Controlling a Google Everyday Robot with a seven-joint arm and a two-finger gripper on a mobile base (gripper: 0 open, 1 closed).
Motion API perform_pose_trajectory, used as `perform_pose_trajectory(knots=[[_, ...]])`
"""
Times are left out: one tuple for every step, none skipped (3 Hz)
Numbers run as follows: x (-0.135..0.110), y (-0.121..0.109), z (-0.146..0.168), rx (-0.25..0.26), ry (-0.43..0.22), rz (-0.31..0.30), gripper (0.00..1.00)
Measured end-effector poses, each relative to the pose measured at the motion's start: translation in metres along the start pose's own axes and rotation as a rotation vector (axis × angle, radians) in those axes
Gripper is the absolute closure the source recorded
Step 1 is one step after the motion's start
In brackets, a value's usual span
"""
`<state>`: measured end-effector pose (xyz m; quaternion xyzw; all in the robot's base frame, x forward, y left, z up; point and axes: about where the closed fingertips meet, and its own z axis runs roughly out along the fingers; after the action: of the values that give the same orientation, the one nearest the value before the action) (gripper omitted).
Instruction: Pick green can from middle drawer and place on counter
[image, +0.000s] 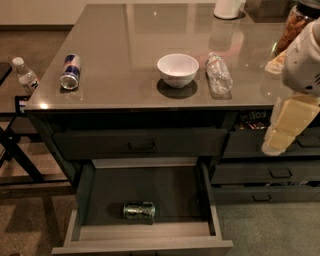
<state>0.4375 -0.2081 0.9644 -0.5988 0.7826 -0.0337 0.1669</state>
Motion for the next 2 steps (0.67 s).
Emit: perform_pose_trajectory(knots=[[-0.025,0.025,0.033,-0.022,-0.041,-0.036,0.00],[-0.054,0.062,0.081,-0.091,-0.071,-0.076,0.00]])
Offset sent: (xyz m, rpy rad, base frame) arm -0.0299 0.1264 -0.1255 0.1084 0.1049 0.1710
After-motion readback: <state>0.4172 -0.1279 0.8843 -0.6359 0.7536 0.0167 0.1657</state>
